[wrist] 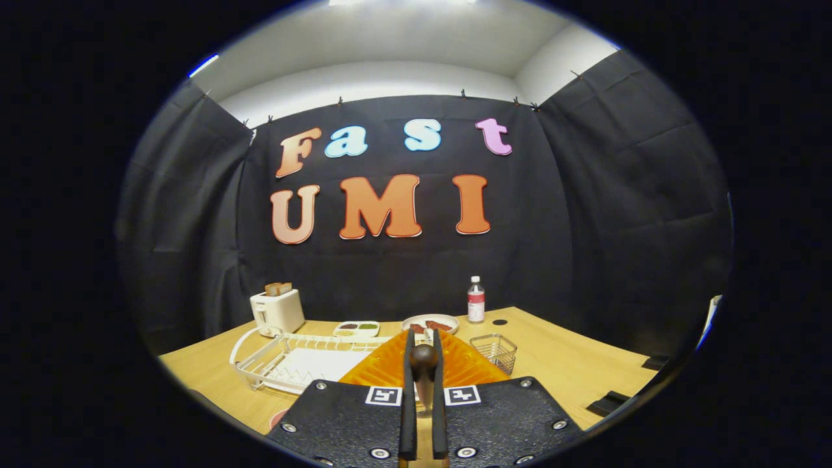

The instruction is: Take the plate from the dish rack, then take the spoon from the basket and place it into the plate.

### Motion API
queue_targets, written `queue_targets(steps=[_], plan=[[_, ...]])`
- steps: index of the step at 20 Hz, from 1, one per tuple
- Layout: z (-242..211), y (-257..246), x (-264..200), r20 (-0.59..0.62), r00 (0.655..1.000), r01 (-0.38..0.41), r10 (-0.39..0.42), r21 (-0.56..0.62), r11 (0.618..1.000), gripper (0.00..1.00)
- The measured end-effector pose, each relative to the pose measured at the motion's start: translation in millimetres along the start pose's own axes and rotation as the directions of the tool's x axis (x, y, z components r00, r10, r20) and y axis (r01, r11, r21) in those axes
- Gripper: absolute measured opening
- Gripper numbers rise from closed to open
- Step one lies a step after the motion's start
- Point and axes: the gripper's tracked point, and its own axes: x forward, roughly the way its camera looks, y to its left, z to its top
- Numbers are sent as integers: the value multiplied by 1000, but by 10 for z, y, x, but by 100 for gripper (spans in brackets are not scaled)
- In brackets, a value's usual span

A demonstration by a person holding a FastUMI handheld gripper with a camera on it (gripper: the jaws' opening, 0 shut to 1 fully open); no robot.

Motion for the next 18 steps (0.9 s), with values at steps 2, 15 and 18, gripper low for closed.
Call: queue_targets(steps=[2,15,18], plan=[[-105,197,-46,-5,999,-35,35,15,999,9],[-799,1101,132,-105,981,-159,164,53,986,9],[-848,1137,138,-114,979,-164,169,48,985,9]])
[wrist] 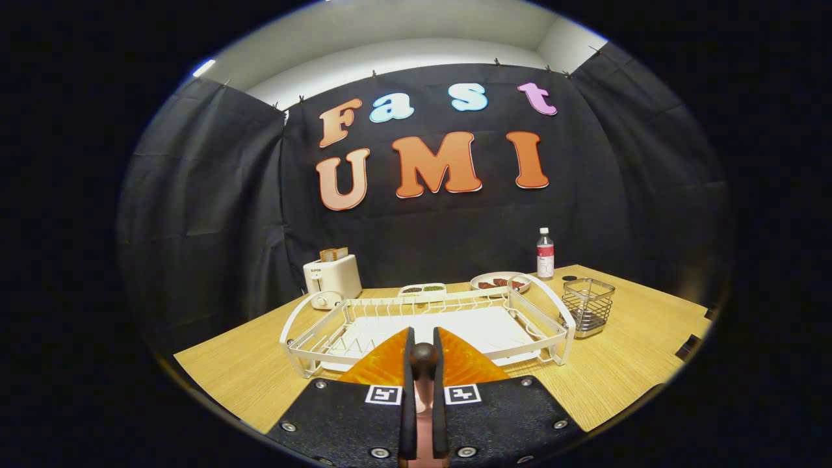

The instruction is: Take the plate from the dish rack, then take the spoon from the basket and place it into the plate.

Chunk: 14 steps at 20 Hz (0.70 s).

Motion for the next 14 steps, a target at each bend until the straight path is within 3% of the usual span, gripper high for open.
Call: queue_targets(steps=[4,14], plan=[[-62,42,-55,-20,1000,-8,8,-26,1000,13],[-702,-125,-107,-205,978,45,-48,-22,999,27]])
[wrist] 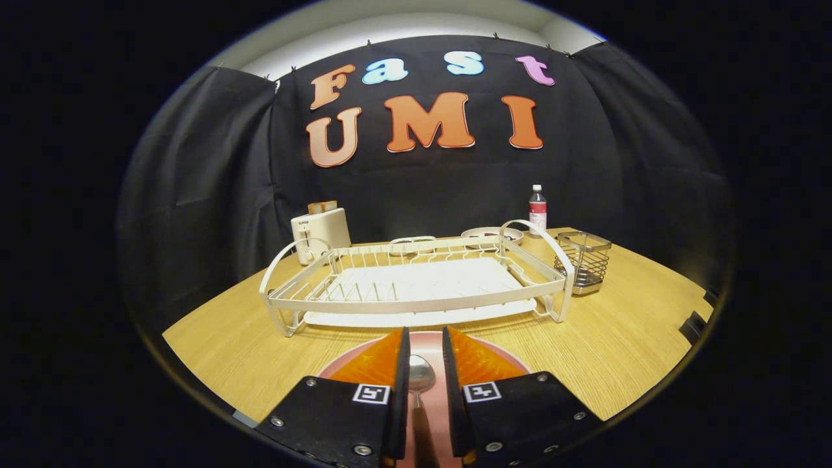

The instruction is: Take the plate from the dish rack, then take the spoon from the basket and place it into the plate.

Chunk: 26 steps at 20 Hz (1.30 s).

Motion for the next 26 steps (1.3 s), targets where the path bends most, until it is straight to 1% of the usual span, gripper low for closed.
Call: queue_targets(steps=[2,3,4,5,6,7,8,9,16,21,26], plan=[[49,3,-48,9,1000,-5,5,-9,1000,47],[102,-14,-64,19,1000,-3,4,-22,1000,67],[131,-33,-79,29,1000,0,1,-34,999,74],[178,-55,-108,37,999,1,1,-41,999,82],[211,-64,-131,43,999,-2,4,-44,999,86],[255,-79,-167,50,999,-5,7,-44,999,92],[307,-94,-193,58,998,-10,12,-46,999,96],[344,-113,-235,61,998,-13,16,-50,999,97],[585,-383,-447,93,996,-6,15,-99,995,97],[851,-621,-480,118,992,-28,37,-78,997,97],[1129,-941,-517,155,988,-4,22,-116,993,97]])
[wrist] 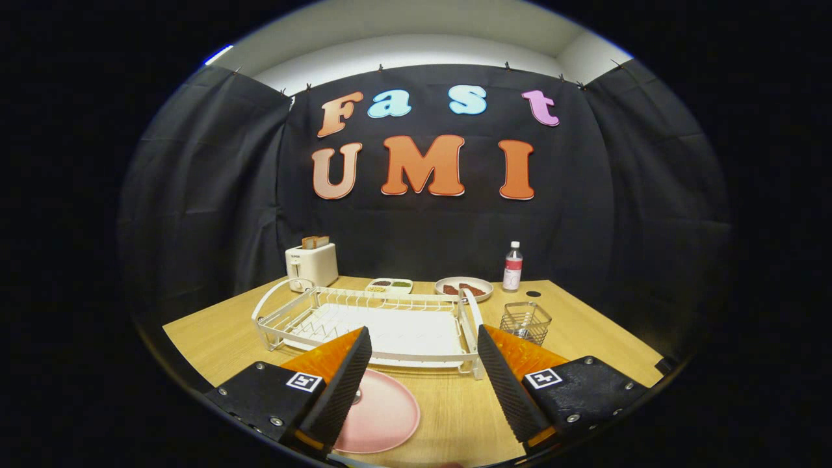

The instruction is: Take the plate from the dish rack, then take the spoon from the basket and place it into the plate.

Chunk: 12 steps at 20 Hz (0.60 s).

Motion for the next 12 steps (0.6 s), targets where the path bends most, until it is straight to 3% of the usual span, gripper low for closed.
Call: queue_targets(steps=[3,12], plan=[[62,-119,22,5,1000,-14,14,-7,1000,97],[-38,-550,44,-6,999,42,-42,20,999,97]])
